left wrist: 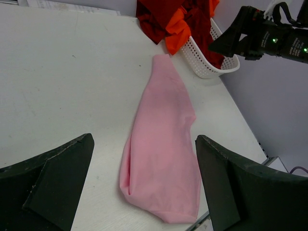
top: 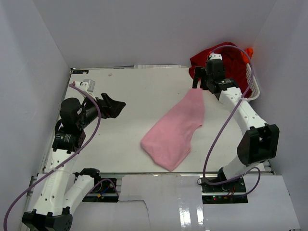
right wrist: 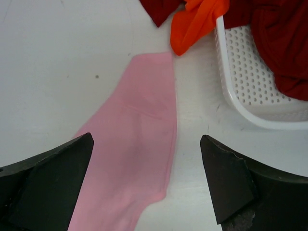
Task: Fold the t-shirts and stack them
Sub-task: Move the tshirt to the center of the board
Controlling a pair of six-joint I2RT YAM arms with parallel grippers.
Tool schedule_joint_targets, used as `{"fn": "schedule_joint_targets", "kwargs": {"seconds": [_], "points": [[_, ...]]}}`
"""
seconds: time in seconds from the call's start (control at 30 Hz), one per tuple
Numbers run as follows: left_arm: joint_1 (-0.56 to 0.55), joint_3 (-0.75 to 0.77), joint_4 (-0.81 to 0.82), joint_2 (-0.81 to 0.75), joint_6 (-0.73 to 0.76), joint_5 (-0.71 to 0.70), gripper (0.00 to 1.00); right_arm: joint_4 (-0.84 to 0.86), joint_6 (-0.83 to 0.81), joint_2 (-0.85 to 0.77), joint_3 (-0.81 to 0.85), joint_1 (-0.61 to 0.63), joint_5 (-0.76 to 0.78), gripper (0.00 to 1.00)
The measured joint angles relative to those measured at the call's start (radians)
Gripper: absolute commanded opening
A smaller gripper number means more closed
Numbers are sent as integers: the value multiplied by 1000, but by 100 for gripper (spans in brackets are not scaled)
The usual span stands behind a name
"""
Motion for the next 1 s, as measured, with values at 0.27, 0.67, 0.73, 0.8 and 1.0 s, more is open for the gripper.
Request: {"fn": "schedule_joint_targets", "kwargs": {"seconds": [0.27, 0.67, 0.73, 0.8, 1.0], "points": [[0, -11, 19, 29, -2, 5, 98, -18, -35, -334, -281, 163, -104, 97], [0, -35, 37, 53, -16, 2, 98, -38, 69, -435, -706, 586, -229, 91], [0, -32, 32, 60, -17, -4, 98, -24, 77, -470, -752, 594, -248, 89], [0, -22, 26, 74, -17, -17, 98, -11, 79, -501, -779, 612, -268, 89], [0, 14, -1, 130, -31, -62, 97, 49, 76, -506, -806, 761, -312, 88]]}}
